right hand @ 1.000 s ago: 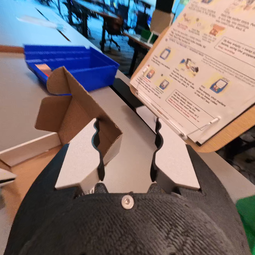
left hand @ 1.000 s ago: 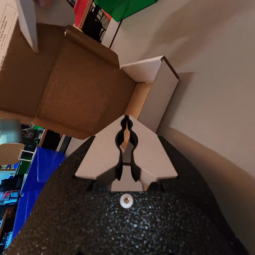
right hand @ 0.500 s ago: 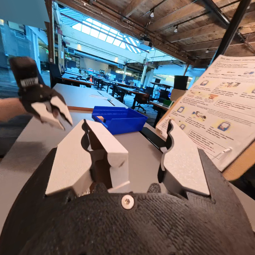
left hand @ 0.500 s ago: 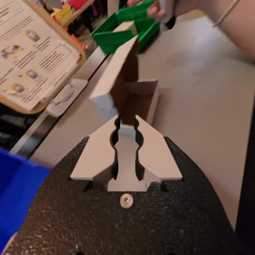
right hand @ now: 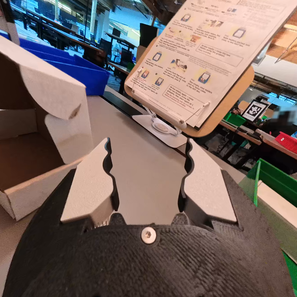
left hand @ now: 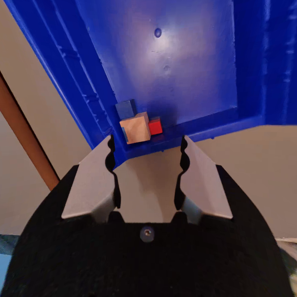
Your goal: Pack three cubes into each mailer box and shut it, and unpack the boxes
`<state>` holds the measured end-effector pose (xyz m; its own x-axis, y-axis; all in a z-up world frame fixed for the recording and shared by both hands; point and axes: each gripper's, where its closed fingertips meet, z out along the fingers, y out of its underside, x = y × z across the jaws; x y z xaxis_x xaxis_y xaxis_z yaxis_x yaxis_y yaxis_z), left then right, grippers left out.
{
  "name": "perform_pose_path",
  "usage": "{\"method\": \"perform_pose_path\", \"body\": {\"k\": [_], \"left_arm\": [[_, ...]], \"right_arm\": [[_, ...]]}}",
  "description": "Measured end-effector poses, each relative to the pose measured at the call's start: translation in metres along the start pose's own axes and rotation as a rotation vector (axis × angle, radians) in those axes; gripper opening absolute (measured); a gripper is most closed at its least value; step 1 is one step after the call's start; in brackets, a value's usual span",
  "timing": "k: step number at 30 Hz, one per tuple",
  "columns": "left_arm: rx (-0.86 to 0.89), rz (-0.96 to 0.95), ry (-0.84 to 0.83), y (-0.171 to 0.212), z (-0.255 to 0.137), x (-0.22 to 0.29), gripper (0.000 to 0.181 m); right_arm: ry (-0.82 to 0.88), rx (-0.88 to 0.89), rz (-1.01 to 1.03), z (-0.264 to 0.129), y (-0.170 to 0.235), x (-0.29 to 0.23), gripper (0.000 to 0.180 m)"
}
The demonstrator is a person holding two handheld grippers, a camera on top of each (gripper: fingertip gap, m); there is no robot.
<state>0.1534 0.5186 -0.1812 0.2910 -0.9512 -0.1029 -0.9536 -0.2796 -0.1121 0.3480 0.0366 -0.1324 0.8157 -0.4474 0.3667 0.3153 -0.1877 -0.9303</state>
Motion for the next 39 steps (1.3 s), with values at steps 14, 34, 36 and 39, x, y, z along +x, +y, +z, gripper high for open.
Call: {"method": "perform_pose_path", "body": {"k": [14,34,36,39], "left_arm": [[-0.163,-0.207,-0.065,0.008,0.05,-0.011,0.062],[-0.23,-0.051,-0.092,-0.001,0.049,0.011,0.079],[-0.264,-0.052,-0.03,0.007,0.053,0.021,0.081],[-0.264,-0.052,-0.003,0.007,0.058,0.026,0.052]], "right_arm": [[0.045,-0.061,-0.064,-0.001,0.021,0.008,0.089],[0.063,-0.108,-0.141,0.0,0.029,0.01,0.089],[0.064,-0.11,-0.144,0.0,0.03,0.01,0.089],[0.068,-0.116,-0.155,0.001,0.031,0.011,0.089]]}}
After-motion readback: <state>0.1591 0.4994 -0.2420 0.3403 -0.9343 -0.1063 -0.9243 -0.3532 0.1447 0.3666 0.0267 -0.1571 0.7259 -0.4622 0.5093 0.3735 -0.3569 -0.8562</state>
